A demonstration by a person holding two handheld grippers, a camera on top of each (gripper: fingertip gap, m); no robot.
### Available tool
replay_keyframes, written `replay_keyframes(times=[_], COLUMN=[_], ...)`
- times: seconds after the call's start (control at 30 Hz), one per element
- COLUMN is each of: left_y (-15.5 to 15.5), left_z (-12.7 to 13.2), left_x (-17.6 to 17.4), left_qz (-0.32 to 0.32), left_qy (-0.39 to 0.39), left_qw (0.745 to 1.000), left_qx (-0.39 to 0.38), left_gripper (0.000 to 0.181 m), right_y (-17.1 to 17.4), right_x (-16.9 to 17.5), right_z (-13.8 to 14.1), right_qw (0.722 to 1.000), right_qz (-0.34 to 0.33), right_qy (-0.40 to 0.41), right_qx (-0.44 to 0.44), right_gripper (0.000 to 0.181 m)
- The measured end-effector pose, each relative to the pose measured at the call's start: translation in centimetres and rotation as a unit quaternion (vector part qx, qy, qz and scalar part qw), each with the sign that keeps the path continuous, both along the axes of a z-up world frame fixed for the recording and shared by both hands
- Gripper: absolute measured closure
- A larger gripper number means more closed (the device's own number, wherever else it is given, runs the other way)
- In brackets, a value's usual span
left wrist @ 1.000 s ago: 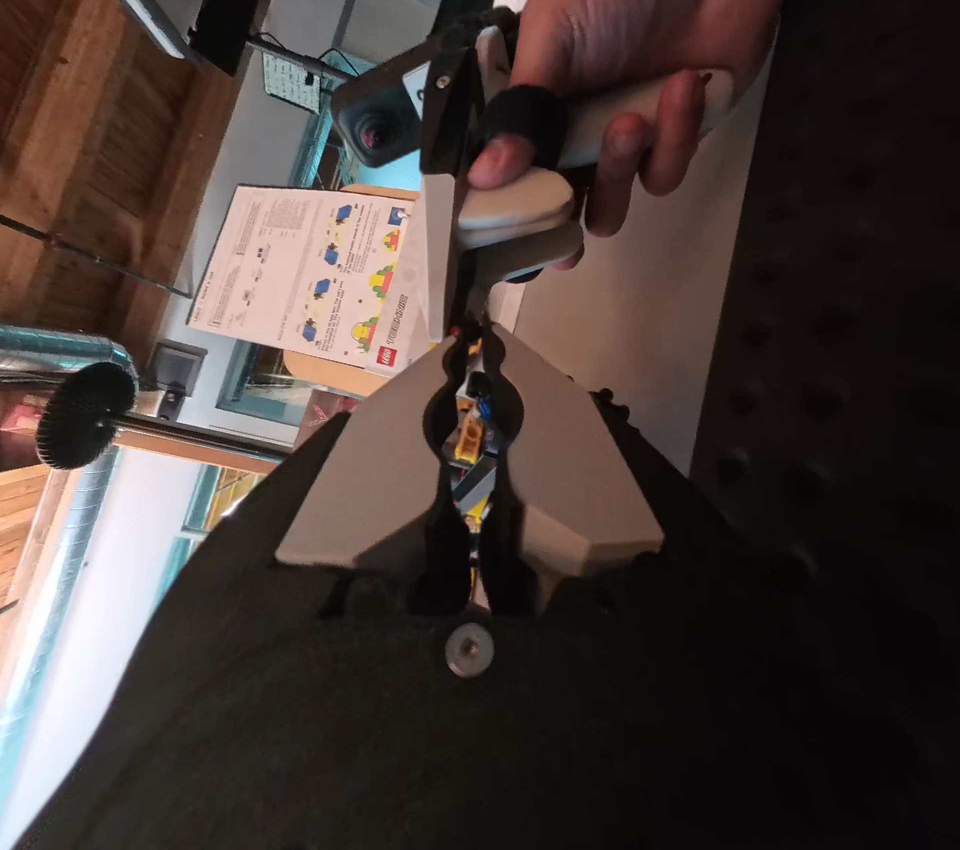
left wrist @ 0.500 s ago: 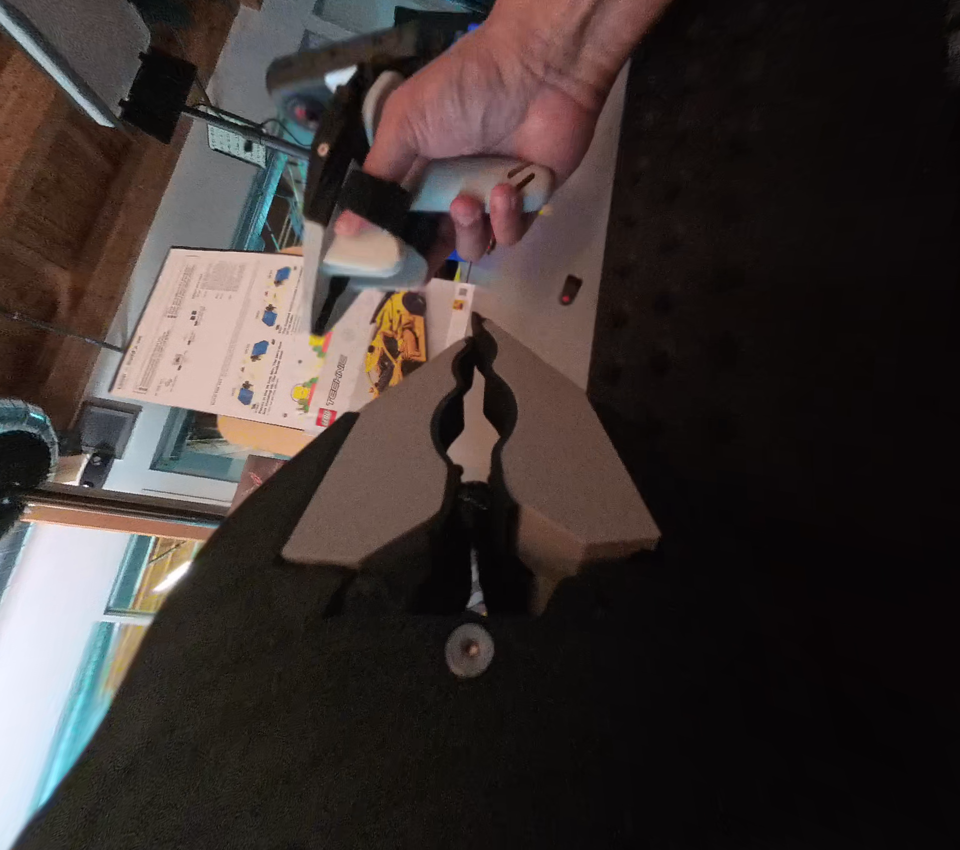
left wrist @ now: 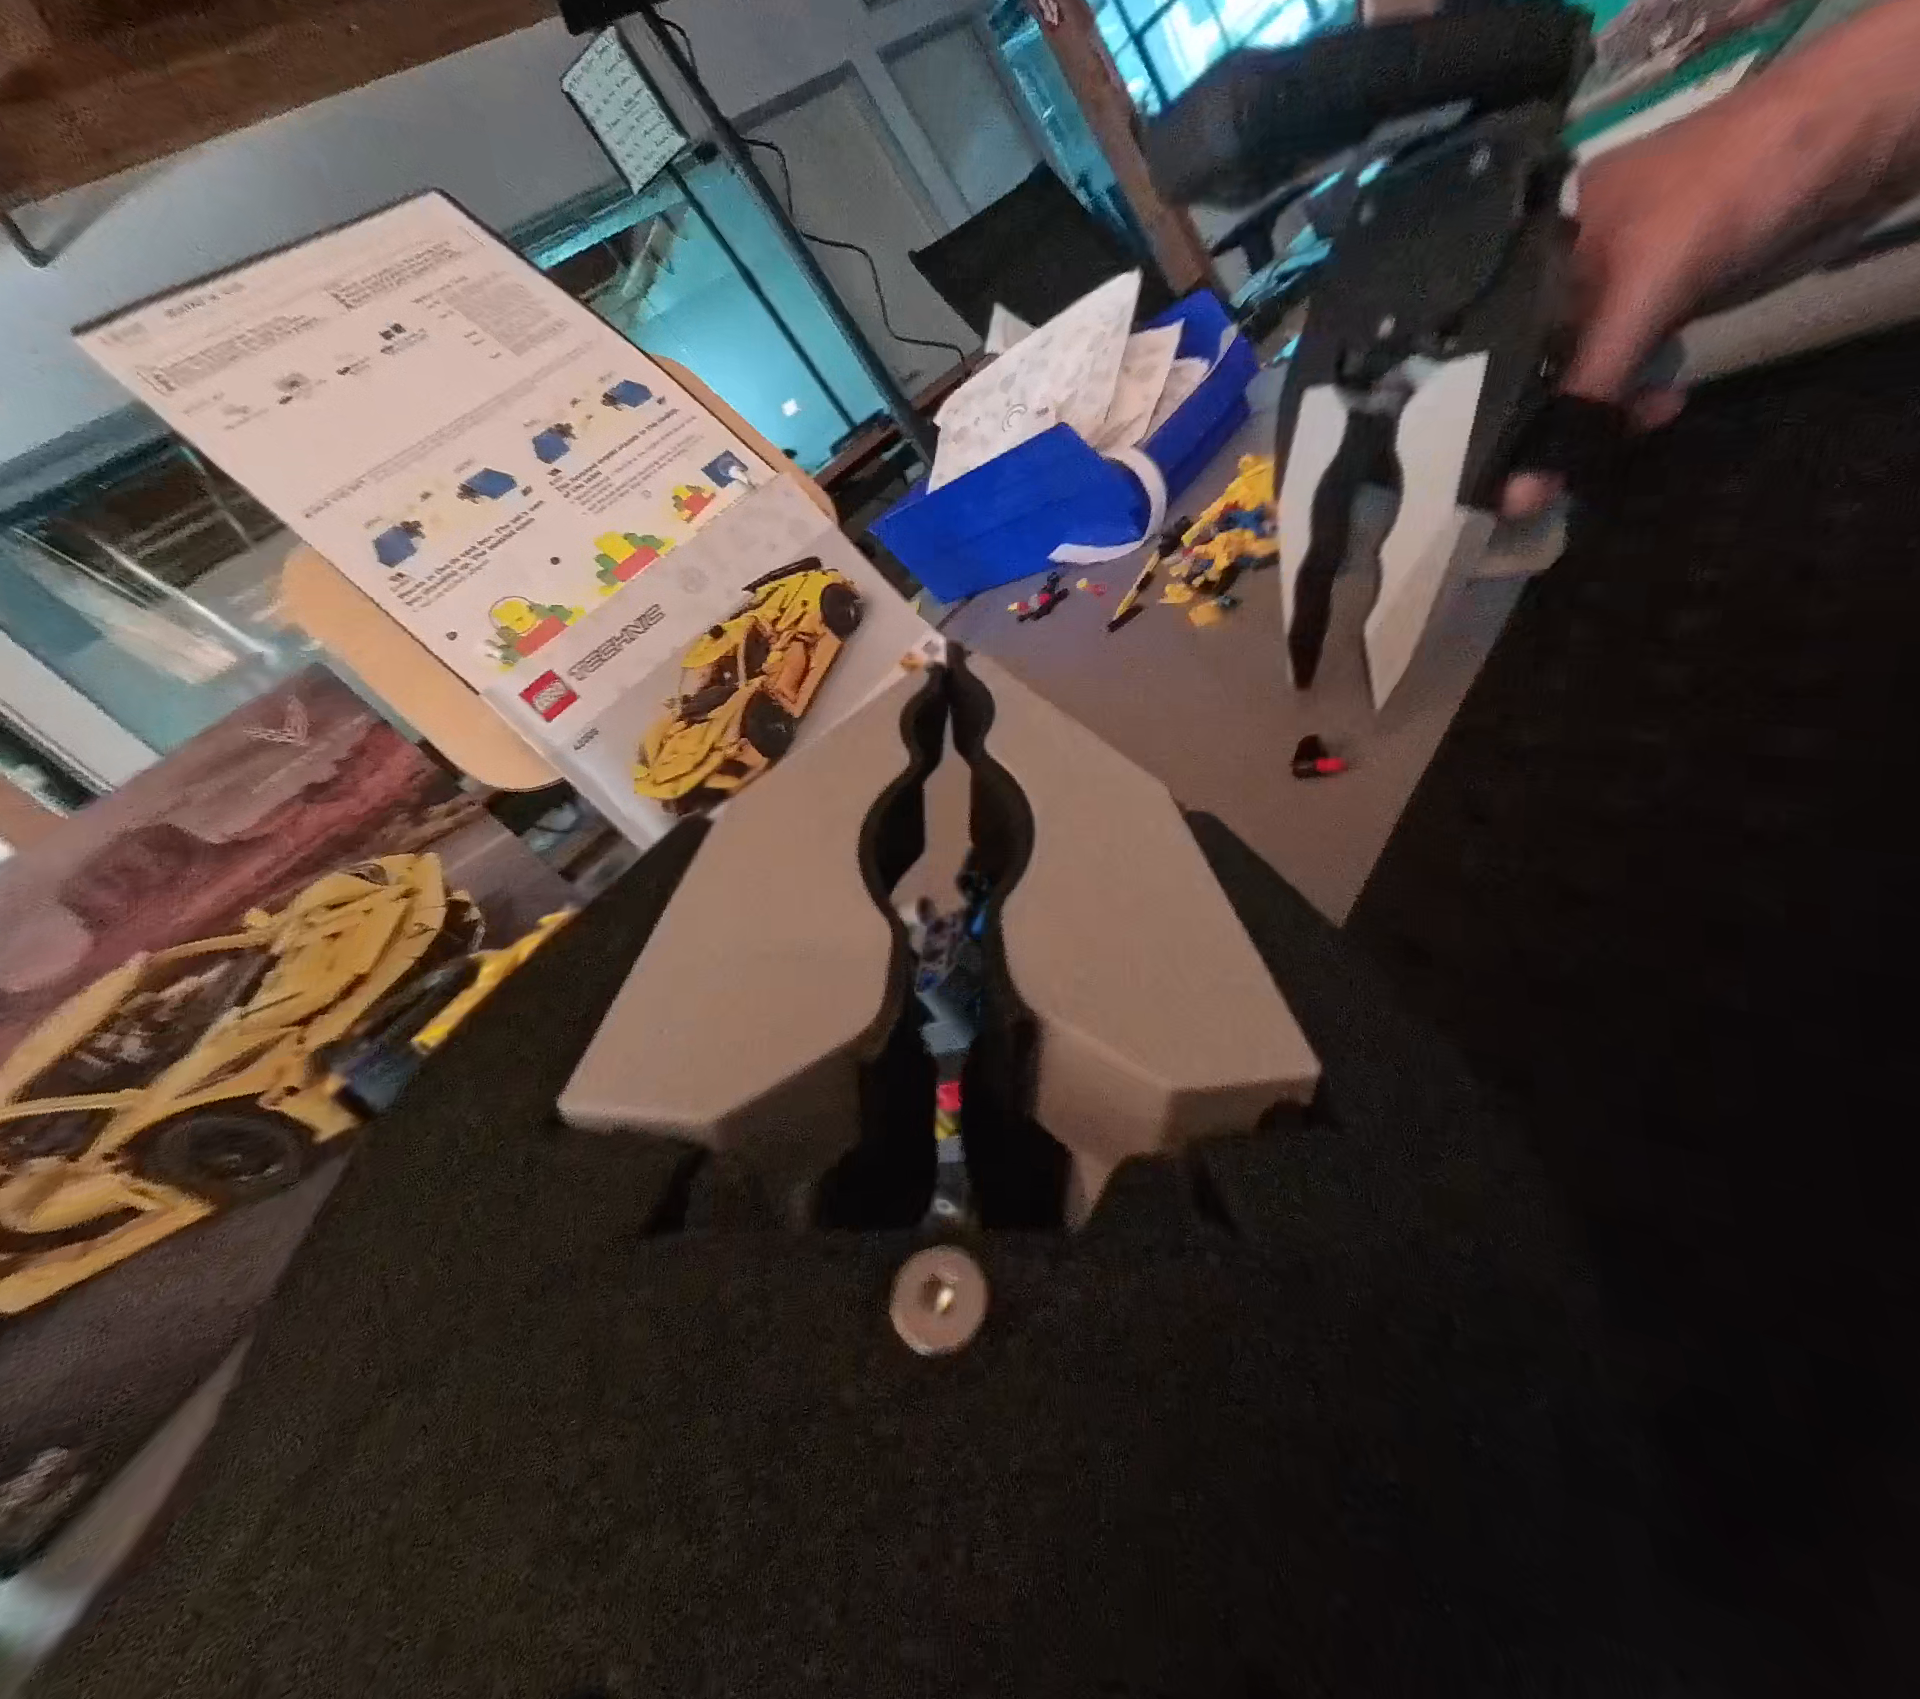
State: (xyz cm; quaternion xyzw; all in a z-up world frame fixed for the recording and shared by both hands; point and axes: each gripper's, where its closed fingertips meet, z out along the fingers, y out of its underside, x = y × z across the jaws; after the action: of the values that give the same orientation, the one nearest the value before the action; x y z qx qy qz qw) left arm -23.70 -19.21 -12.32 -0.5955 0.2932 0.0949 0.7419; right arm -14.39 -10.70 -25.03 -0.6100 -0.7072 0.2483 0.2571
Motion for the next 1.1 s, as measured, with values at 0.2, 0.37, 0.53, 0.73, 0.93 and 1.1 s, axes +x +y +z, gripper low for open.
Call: replay_keyframes(times=[0.2, 0.37, 0.53, 0.73, 0.93, 1.1], left_y=[-1.4, -2.6, -1.9, -1.8, -1.7, -1.6], left_z=[0.8, 0.8, 0.0, 0.0, 0.0, 0.3], left_x=[-0.2, -0.4, -0.2, -0.1, -0.6, -1.6], left_qz=[-0.106, -0.148, -0.133, -0.131, -0.132, -0.128], left_qy=[-0.156, -0.205, -0.188, -0.194, -0.212, -0.242], left_qw=[0.98, 0.963, 0.967, 0.965, 0.961, 0.955], left_qx=[-0.071, -0.096, -0.112, -0.116, -0.119, -0.117], left_gripper=[0.181, 0.18, 0.18, 0.178, 0.177, 0.175], right_y=[0.2, 0.6, -2.0, -5.1, -4.6, -3.9], right_x=[-1.4, -2.6, -5.1, -7.7, -6.0, -7.1], right_z=[-0.7, -1.0, 3.2, 12.5, 14.5, 13.4], right_qw=[0.997, 0.997, 0.989, 0.904, 0.85, 0.865], right_qz=[0.06, 0.077, 0.045, -0.029, -0.13, -0.142], right_qy=[-0.034, 0.002, 0.108, 0.366, 0.503, 0.469], right_qx=[-0.021, -0.007, -0.09, -0.218, -0.089, -0.106], right_gripper=[0.155, 0.174, 0.174, 0.175, 0.175, 0.175])
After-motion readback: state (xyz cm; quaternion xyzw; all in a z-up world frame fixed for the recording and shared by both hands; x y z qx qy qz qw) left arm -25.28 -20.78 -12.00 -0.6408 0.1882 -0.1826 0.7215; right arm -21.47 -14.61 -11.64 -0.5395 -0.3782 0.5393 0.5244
